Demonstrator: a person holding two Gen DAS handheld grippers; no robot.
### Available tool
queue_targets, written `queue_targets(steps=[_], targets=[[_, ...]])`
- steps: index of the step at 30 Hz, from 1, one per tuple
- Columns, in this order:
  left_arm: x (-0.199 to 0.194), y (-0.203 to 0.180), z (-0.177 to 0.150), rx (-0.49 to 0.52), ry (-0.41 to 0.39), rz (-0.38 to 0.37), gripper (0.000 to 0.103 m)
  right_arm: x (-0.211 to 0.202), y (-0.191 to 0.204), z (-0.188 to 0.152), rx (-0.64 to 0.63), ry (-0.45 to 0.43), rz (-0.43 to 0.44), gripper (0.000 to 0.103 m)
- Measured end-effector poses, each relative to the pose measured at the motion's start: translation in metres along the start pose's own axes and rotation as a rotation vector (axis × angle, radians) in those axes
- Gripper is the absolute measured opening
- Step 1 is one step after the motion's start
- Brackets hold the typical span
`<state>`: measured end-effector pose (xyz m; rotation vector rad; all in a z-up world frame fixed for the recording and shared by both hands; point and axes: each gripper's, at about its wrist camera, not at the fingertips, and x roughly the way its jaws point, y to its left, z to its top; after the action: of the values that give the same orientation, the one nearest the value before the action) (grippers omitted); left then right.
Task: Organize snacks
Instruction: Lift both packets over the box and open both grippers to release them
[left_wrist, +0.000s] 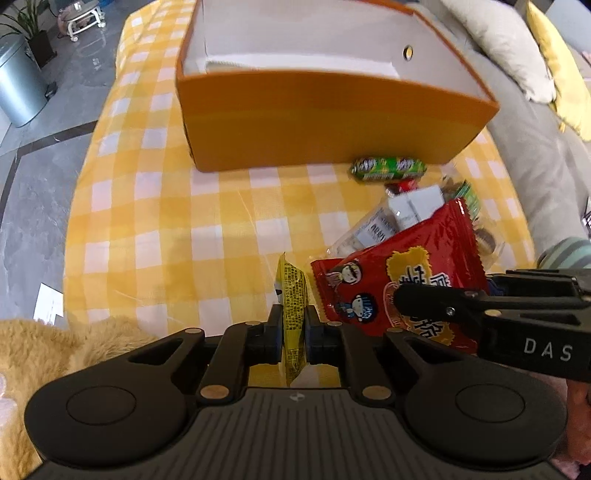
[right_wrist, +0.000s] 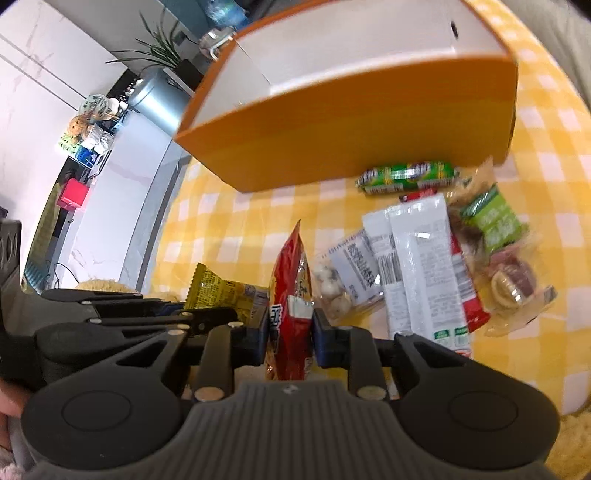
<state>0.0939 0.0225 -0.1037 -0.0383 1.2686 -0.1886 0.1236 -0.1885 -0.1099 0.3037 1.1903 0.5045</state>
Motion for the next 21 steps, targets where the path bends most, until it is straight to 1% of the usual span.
queue_targets(steps=[6, 11, 16, 21], targets=[[-0.036, -0.004, 0.012, -0.009, -0.079, 0.000, 0.011, -0.029, 0.003, 0.005, -0.012, -0.073, -0.017, 0.021], [-0.070, -0.014, 0.036, 0.006, -0.181, -0.021, 0.011, -0.059, 0.004, 0.022, -0.010, -0.147, -0.011, 0.021], [-0.095, -0.026, 0.073, 0.042, -0.275, -0.030, 0.011, -0.094, 0.011, 0.054, -0.050, -0.252, -0.026, 0.021], [-0.097, -0.029, 0.114, 0.050, -0.330, -0.032, 0.011, -0.110, 0.011, 0.097, -0.067, -0.327, -0.051, 0.021]])
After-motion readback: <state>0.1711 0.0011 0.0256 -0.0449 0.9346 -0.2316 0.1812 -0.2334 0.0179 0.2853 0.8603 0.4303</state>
